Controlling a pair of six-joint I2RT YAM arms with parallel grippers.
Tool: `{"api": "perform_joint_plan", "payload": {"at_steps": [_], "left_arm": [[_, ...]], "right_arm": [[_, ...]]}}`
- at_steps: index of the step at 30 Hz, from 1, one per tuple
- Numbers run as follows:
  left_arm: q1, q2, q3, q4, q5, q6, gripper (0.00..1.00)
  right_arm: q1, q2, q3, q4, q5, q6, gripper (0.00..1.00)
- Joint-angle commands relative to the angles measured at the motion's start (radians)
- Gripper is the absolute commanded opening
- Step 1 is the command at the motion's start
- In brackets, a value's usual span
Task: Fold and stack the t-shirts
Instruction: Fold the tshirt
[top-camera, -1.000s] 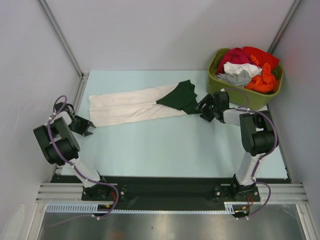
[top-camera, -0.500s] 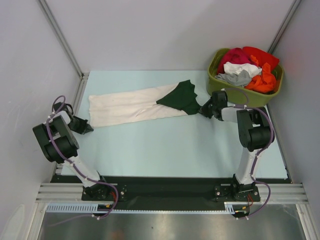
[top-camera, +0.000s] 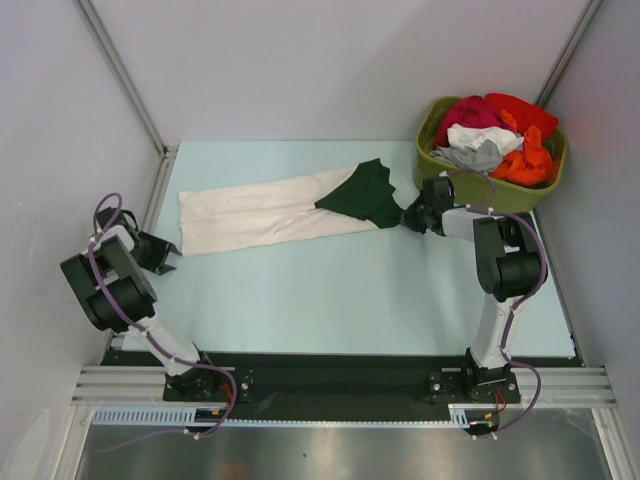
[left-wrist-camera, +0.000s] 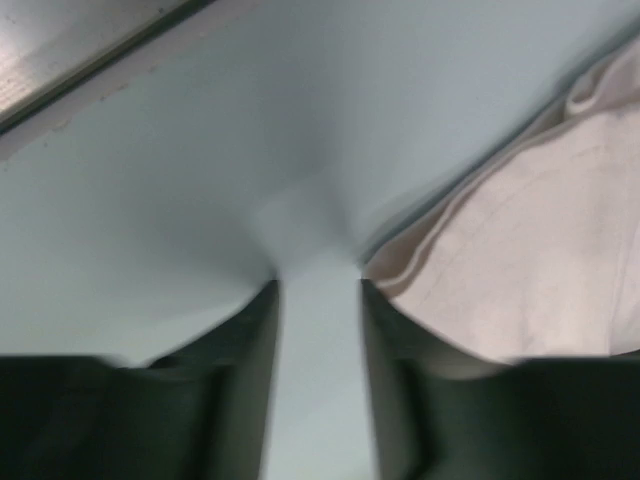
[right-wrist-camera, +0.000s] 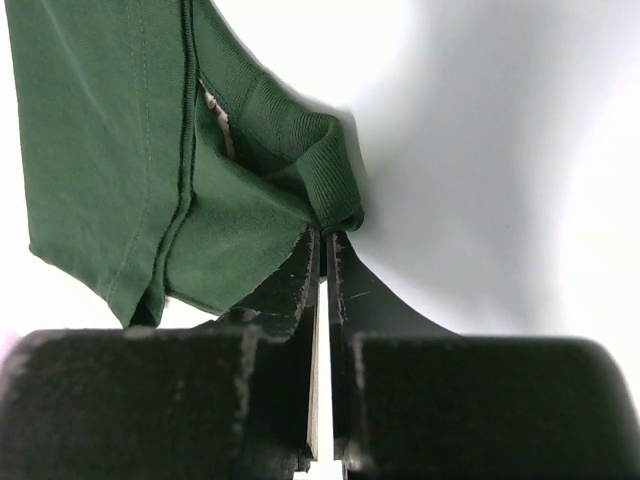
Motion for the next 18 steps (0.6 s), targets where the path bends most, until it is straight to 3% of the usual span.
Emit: {"api": "perform_joint_plan", "payload": {"at_steps": [1, 6, 12, 18], "left_arm": [[0.001, -0.104, -0.024, 0.020, 0.031, 0.039, 0.51], [-0.054, -0.101, 0.077, -0.018, -0.032, 0.137, 0.59], [-0.154, -0.014, 0.214, -0.087, -0.169, 0.233, 0.47], [-0.224, 0.058, 0.317, -0.152, -0.291, 0.279, 0.47]], "right_arm": [[0.000, -0.011, 0.018, -0.012, 0.026, -0.033, 0.00], [0.000, 0.003, 0.009, -0.002, -0.008, -0.030, 0.00], [-0.004, 0.003, 0.012, 0.001, -0.014, -0.037, 0.00], [-0.008, 0.004, 0.003, 0.007, -0.020, -0.039, 0.00]]}}
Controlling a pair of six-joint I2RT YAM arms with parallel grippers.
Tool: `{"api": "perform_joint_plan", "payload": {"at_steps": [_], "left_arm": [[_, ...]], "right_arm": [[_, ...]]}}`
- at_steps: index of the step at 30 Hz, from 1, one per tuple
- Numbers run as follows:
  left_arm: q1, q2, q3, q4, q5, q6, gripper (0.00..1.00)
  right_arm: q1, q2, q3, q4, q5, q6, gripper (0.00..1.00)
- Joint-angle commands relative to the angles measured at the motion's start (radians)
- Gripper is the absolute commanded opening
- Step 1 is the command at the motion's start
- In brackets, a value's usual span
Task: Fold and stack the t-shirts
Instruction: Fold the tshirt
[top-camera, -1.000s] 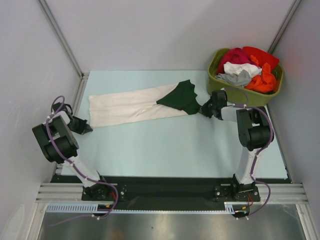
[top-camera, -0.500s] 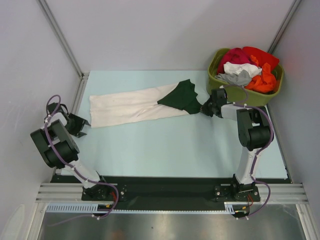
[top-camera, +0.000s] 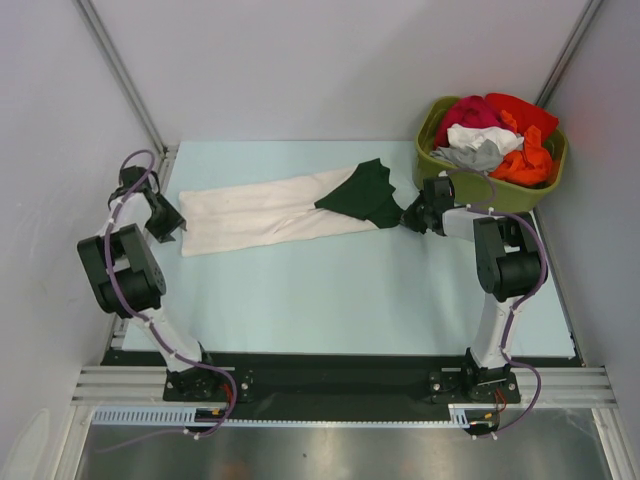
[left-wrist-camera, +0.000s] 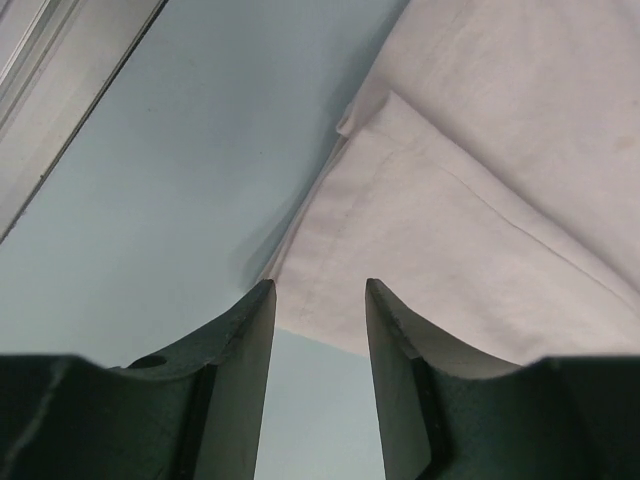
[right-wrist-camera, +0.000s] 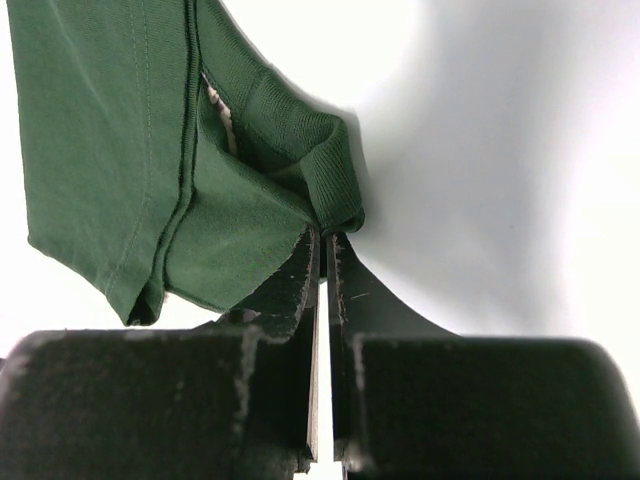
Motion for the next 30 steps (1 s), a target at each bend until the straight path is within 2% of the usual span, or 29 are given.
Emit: {"api": "perform_joint_plan", "payload": {"at_steps": [1, 8, 16, 24, 30], "left_arm": [[-0.028, 0.031, 0.073, -0.068, -0.114, 0.068, 0.46], [-0.045, 0.099, 0.136, -0.137, -0.179, 0.119, 0.49], [-0.046, 0.130, 0.113, -0.127, -0.078, 0.129, 0.46], [-0.049, 0.136, 0.082, -0.131, -0.095, 0.134, 0.33], [-0.049, 0.130, 0.055, -0.142, -0.107, 0.131, 0.33]], "right_arm": [[-0.008, 0.004, 0.001, 0.008, -0.001, -0.019, 0.00], [-0.014, 0.003, -0.010, 0.016, -0.010, -0.021, 0.00], [-0.017, 0.009, -0.010, 0.022, -0.019, -0.021, 0.00], [-0.017, 0.017, -0.013, 0.026, -0.024, -0.019, 0.00], [-0.017, 0.018, -0.011, 0.030, -0.024, -0.018, 0.00]]}}
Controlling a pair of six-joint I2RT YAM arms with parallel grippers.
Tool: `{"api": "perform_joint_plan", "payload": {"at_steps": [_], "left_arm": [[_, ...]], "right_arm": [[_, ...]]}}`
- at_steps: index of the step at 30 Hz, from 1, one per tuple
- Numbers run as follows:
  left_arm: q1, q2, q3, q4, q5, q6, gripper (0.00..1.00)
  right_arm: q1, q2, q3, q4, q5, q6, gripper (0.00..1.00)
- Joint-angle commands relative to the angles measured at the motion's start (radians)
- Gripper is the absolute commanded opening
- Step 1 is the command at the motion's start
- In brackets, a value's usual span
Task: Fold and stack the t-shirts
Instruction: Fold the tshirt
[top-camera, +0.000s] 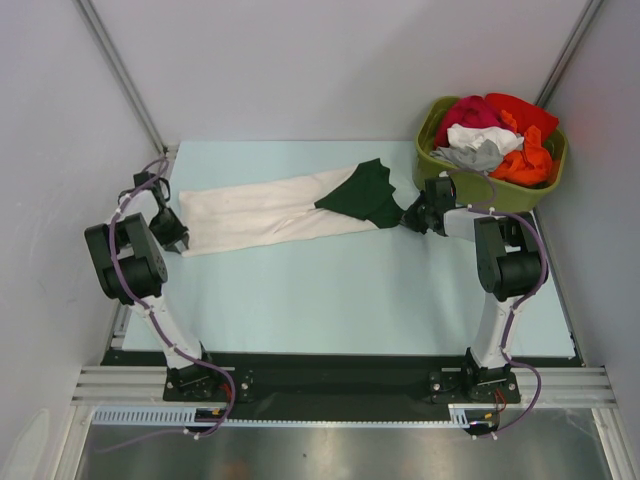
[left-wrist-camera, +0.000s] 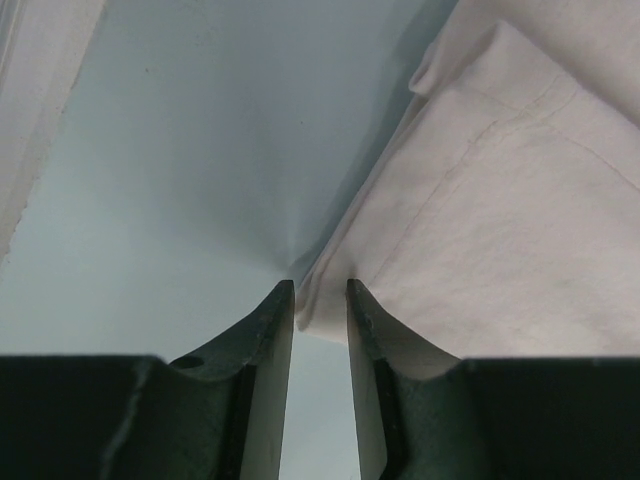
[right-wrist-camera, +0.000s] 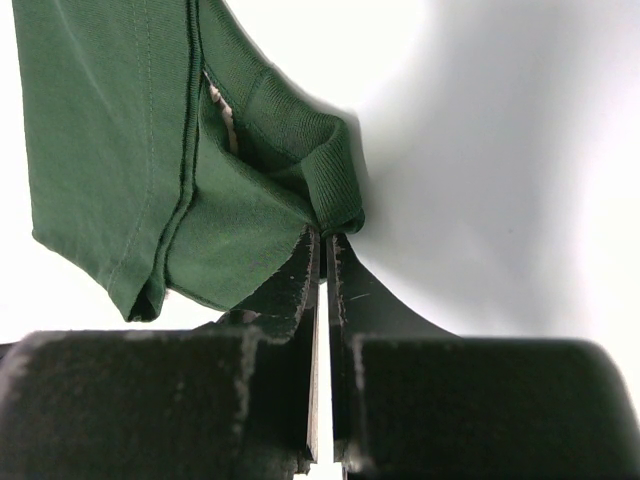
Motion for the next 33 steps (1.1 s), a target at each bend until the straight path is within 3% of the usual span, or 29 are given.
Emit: {"api": "perform_joint_plan", "payload": {"at_steps": [1, 5, 7, 11, 22, 33], "left_arm": [[-0.006, -0.008, -0.019, -0.005, -0.006, 0.019, 0.33], [-0.004, -0.031, -0.039, 0.001, 0.014, 0.022, 0.32], [-0.003, -0.036, -0.049, 0.006, 0.017, 0.019, 0.26], [-0.004, -0.020, -0.034, 0.003, 0.012, 0.008, 0.00], [-0.004, 0.024, 0.058, -0.040, -0.072, 0.019, 0.00], [-0.001, -0.033, -0.068, -0.028, -0.097, 0.020, 0.00]], "right_arm": [[-0.007, 0.018, -0.005, 0.017, 0.006, -0.014, 0.00], [-0.005, 0.019, -0.007, 0.017, 0.003, -0.014, 0.00], [-0.007, 0.018, -0.008, 0.018, 0.003, -0.014, 0.00], [-0.007, 0.018, -0.010, 0.017, 0.010, -0.010, 0.00], [-0.008, -0.017, 0.038, -0.146, 0.180, -0.137, 0.00], [-0.008, -0.054, 0.063, -0.244, 0.282, -0.234, 0.00]]}}
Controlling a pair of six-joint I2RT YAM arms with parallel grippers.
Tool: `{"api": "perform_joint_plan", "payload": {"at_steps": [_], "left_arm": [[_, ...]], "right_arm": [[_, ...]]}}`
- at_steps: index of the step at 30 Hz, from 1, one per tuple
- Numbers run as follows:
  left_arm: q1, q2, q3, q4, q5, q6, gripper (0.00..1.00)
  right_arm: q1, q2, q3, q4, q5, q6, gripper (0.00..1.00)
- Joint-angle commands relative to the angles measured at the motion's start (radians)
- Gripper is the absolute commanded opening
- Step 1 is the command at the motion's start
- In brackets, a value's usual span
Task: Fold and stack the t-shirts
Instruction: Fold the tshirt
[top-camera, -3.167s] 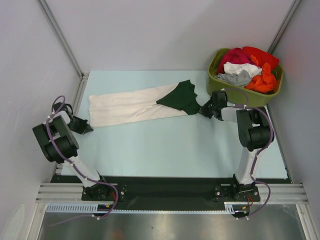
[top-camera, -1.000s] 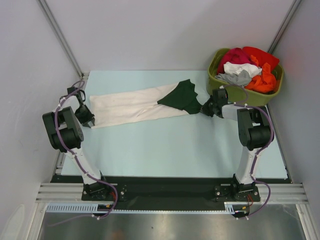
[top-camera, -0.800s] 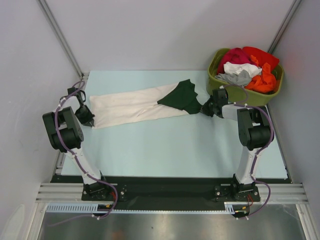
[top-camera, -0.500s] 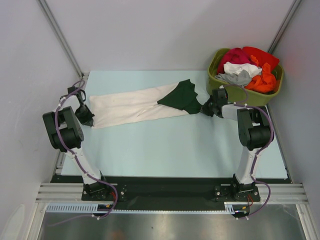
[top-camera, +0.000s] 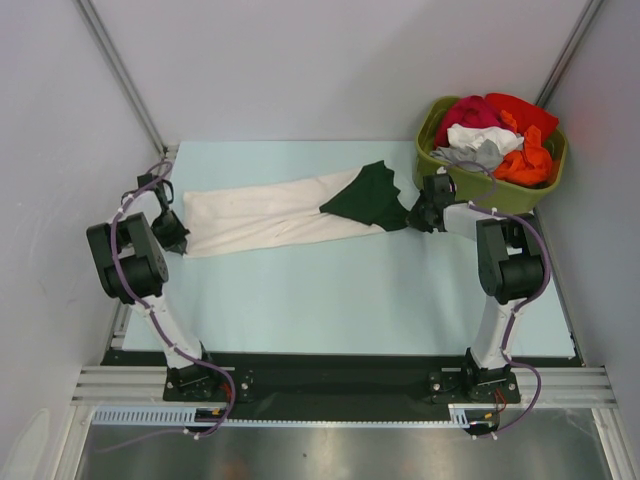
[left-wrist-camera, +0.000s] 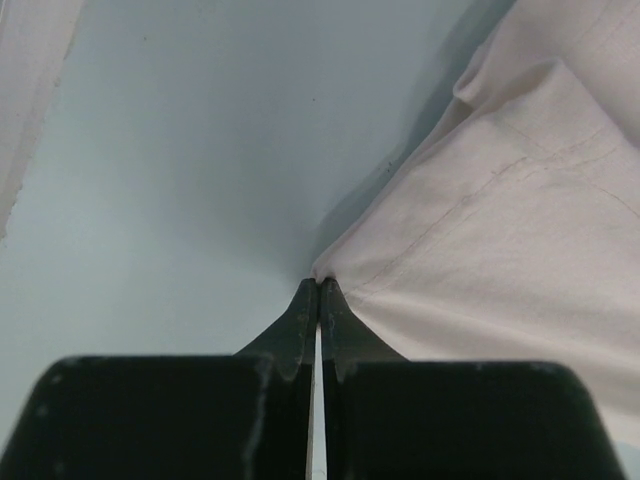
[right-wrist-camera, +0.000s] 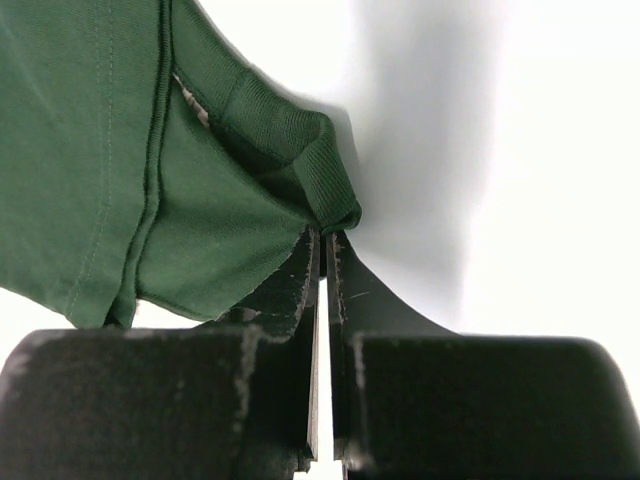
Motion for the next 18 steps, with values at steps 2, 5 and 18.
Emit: {"api": "perform_joint_plan", "payload": {"at_steps": [2, 5, 18], "left_arm": [[0.006, -0.060, -0.083, -0.003, -0.064, 0.016, 0.00], [0.006, -0.080, -0.091, 0.000, -0.076, 0.015, 0.00], [0.015, -0.076, 0.021, -0.036, -0.066, -0.001, 0.00]], "right_arm": [[-0.020, -0.025, 0.020, -0.100, 0.149, -0.086, 0.00], [-0.020, -0.014, 0.035, -0.110, 0.146, -0.107, 0.00], [-0.040, 0.007, 0.094, -0.143, 0.180, -0.190, 0.00]]}}
